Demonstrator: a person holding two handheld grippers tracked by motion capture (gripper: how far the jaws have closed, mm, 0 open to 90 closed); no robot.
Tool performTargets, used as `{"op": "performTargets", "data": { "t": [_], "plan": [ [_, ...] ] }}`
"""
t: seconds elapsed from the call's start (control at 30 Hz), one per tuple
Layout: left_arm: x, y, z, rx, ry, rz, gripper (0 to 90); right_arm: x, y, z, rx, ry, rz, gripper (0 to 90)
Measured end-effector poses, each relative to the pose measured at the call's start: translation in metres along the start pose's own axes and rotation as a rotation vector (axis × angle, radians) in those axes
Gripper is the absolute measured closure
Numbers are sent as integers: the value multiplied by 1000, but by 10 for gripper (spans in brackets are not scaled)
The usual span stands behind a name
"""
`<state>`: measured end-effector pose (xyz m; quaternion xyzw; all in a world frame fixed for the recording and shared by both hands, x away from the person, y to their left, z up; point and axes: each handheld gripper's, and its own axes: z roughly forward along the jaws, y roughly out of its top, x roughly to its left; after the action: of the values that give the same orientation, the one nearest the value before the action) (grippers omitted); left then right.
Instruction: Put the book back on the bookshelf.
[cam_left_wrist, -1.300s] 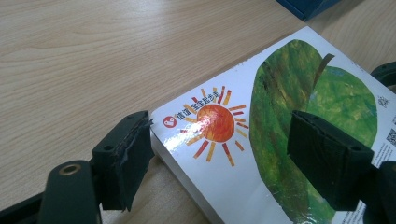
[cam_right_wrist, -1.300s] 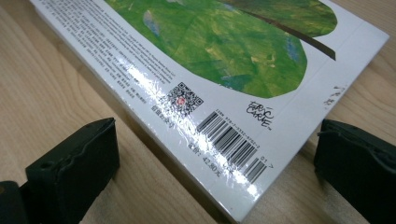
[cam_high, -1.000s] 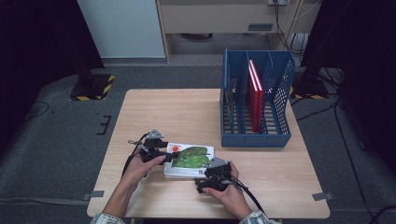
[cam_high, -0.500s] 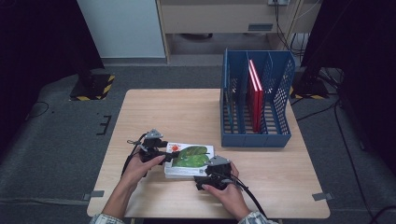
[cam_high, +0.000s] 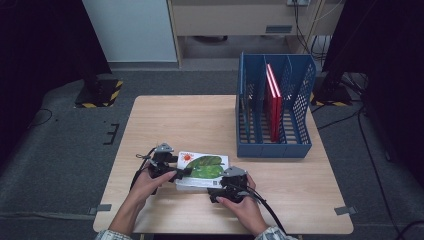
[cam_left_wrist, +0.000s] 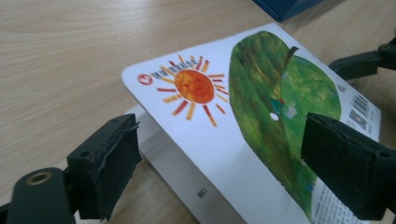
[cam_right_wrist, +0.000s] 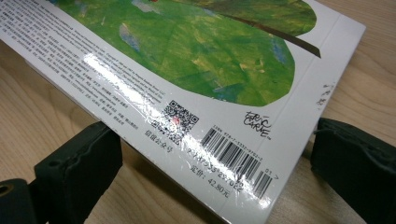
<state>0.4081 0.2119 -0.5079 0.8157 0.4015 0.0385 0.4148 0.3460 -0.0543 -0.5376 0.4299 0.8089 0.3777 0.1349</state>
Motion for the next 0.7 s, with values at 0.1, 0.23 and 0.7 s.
{"op": "performTargets", "data": {
  "t": [0.1, 0.23, 0.7],
  "plan": [
    [-4, -1, 3, 28, -30, 22, 135, 0, 0, 0, -1, 1, 0, 24],
    [-5, -2, 7, 51, -32, 39, 147, 0, 0, 0, 11, -3, -23, 24],
    [-3, -2, 7, 73, -44, 26, 212, -4, -1, -3, 21, 23, -62, 40]
  ]
}}
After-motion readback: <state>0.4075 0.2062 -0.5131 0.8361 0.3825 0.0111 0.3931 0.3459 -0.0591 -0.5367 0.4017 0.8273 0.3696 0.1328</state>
